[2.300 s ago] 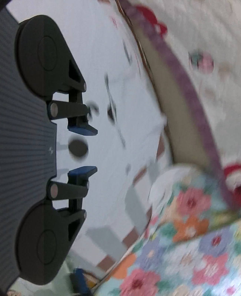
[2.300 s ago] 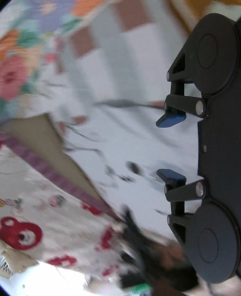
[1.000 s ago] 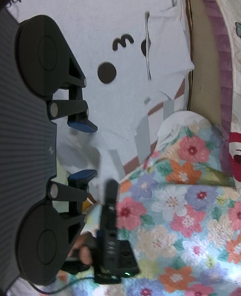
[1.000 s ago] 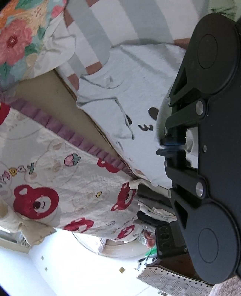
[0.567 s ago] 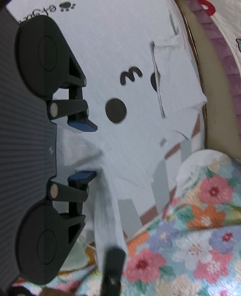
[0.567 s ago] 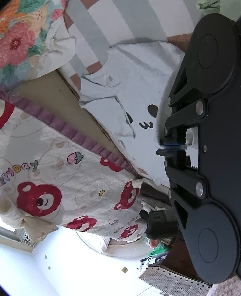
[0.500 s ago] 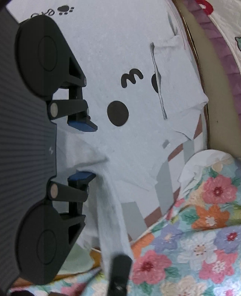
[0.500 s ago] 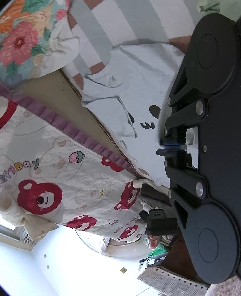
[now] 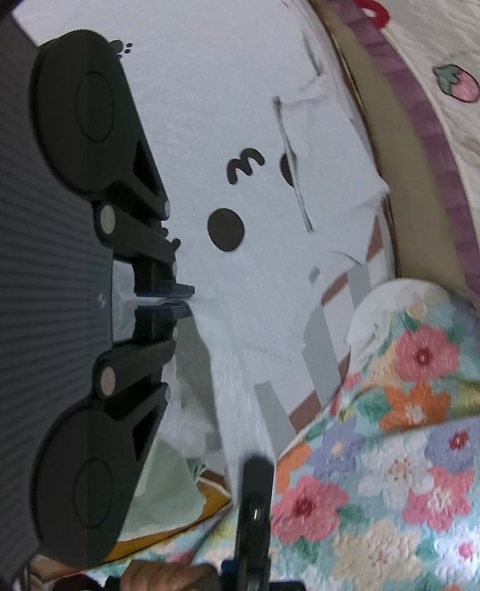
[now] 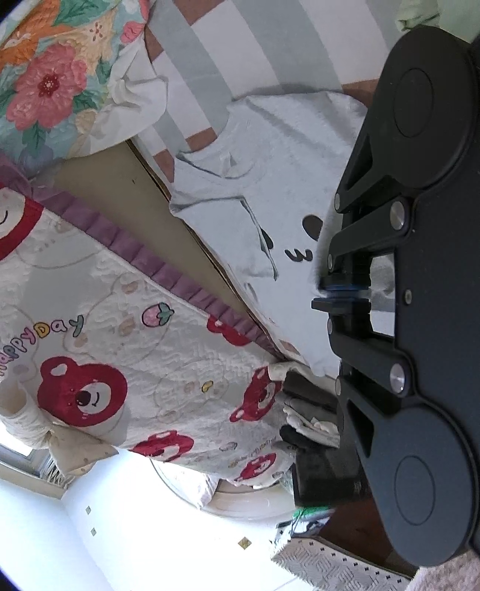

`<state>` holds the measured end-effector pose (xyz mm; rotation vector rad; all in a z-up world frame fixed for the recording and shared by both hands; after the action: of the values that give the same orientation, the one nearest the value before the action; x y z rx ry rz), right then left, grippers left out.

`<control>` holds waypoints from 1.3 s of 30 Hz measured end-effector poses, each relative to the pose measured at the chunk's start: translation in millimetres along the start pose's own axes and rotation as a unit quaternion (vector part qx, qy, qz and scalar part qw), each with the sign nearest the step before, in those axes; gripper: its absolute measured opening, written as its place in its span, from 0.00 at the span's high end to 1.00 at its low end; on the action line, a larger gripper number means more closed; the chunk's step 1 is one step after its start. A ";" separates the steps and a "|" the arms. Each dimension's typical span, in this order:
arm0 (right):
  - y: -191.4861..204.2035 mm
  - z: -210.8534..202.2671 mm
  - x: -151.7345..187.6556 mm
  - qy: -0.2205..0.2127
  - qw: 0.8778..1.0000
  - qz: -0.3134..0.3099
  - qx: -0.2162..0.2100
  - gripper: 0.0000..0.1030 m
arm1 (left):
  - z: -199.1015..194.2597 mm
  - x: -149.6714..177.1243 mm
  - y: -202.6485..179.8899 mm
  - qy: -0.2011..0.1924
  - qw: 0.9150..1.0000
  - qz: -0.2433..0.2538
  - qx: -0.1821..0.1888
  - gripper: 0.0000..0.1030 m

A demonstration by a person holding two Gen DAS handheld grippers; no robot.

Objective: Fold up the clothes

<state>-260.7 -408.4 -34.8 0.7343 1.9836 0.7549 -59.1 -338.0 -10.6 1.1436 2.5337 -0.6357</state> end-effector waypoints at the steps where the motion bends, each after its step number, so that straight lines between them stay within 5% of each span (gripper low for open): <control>1: -0.7 1.0 -1.2 0.001 1.000 -0.005 0.009 0.94 | -2.9 0.0 -0.3 -0.003 1.000 0.001 0.007 0.98; 5: -4.6 5.3 -7.1 0.006 0.999 -0.016 0.033 0.94 | -8.7 -1.7 8.1 -0.010 1.000 -0.013 0.027 0.98; 9: -9.1 16.8 -15.3 0.015 0.998 -0.028 0.045 0.94 | 5.8 -4.9 14.4 0.013 0.999 0.000 -0.030 0.98; 15: -23.1 53.5 -30.3 0.029 0.973 -0.086 0.213 0.82 | 34.8 -5.4 25.0 0.035 0.998 0.011 -0.051 0.95; 19: -18.1 39.6 -35.1 0.000 0.973 -0.100 0.206 0.75 | 43.6 2.2 36.6 0.039 0.998 0.013 -0.041 0.92; 24: 15.1 36.0 -25.0 0.029 0.975 -0.209 0.070 0.75 | 53.3 15.4 54.8 0.035 0.999 -0.026 -0.008 0.86; 28: 15.9 74.3 -15.2 0.111 0.956 -0.258 0.086 0.73 | 52.9 21.7 59.8 0.020 0.999 -0.040 0.006 0.85; 32: -8.8 116.8 -4.5 0.202 0.936 -0.261 0.124 0.64 | 52.6 28.0 64.8 0.006 0.998 -0.054 0.020 0.63; 36: -19.5 122.9 2.8 0.224 0.933 -0.245 0.139 0.63 | 52.8 33.6 69.3 -0.006 0.997 -0.066 0.034 0.63; 39: -24.6 128.7 3.8 0.238 0.928 -0.244 0.148 0.53 | 61.3 33.2 68.0 0.010 0.997 -0.064 0.036 0.63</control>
<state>-155.8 -392.2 -111.7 0.1945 2.6201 0.3497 -23.8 -307.8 -96.2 1.0209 2.6366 -0.7563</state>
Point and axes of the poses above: each gripper's, at about its wrist camera, not at the fingertips, and z roughly the way its jaws point, y to its left, x to its underside, the point moved 3 cm from there along z, roughly the way its jaws point, and after that the axes turned 9 degrees about y, right-handed, at the moved point
